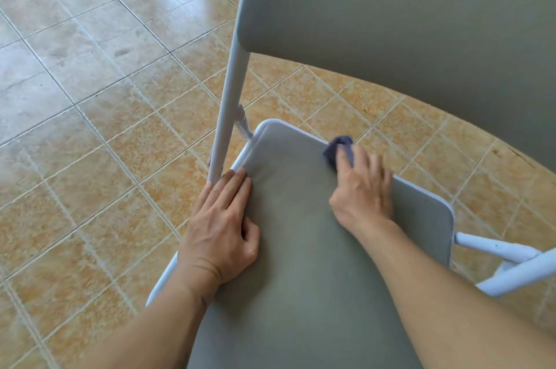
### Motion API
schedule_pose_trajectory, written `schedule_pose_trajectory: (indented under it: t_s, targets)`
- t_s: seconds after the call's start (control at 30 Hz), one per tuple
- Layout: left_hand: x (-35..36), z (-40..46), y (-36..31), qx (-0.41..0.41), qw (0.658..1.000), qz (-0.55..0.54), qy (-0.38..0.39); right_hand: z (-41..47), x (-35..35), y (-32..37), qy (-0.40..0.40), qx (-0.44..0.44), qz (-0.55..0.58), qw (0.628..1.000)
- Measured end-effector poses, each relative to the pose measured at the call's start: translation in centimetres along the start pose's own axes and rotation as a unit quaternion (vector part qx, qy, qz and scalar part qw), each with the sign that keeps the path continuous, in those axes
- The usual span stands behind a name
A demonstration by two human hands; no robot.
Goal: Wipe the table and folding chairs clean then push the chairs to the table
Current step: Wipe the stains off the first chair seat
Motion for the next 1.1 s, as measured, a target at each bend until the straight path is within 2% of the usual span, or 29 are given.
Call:
schedule_pose_trajectory:
  t_s: [0.07,0.1,0.23,0.33,0.4,0.53,0.6,0.8,0.87,1.0,1.1]
  targets:
    - [0.0,0.0,-0.2,-0.004,1.000,0.002,-0.002,0.7,-0.6,-1.0,0.025,0.091,0.033,0.995]
    - [0.1,0.1,-0.3,-0.005,1.000,-0.001,-0.005,1.2,-1.0,-0.6,0.020,0.098,0.065,0.993]
    - [0.0,0.9,-0.5,-0.008,1.000,-0.011,-0.017,2.8,-2.4,6.1,-0.035,-0.060,0.150,0.986]
    - [-0.2,1.3,0.1,-0.013,1.000,-0.009,-0.019,2.8,-2.3,11.5,-0.011,-0.194,0.151,0.969]
    - [-0.1,1.4,0.1,-0.013,1.000,-0.009,-0.024,3.1,-1.3,11.1,0.008,-0.227,0.133,0.965]
    - [0.3,1.7,-0.3,-0.012,1.000,-0.008,-0.022,3.0,0.4,5.1,-0.029,-0.168,0.102,0.980]
    - [0.2,1.5,0.1,-0.013,1.000,-0.004,-0.019,1.9,0.7,2.7,-0.023,-0.135,0.096,0.986]
    - [-0.3,1.4,1.2,-0.013,1.000,0.000,-0.029,-3.2,0.2,-2.7,0.003,0.054,0.099,0.994]
    - [-0.3,1.7,1.3,-0.015,0.999,-0.007,-0.032,-4.4,-1.0,-2.4,0.017,0.061,0.118,0.991]
    - [0.3,1.0,0.6,-0.015,1.000,0.015,-0.007,-7.0,-3.5,-0.5,0.102,0.015,0.178,0.979]
    - [0.0,0.9,-0.7,-0.019,0.998,0.051,0.016,-7.4,-3.3,-1.2,0.061,0.036,0.206,0.976]
Point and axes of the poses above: each hand's wrist, its own z-axis towards the middle knuckle, its own x-axis out of the palm, y = z × x, the point moved 1 cm from there along z, towards the middle knuckle, and after that the axes turned 1 degree about y, right-handed, at the moved point
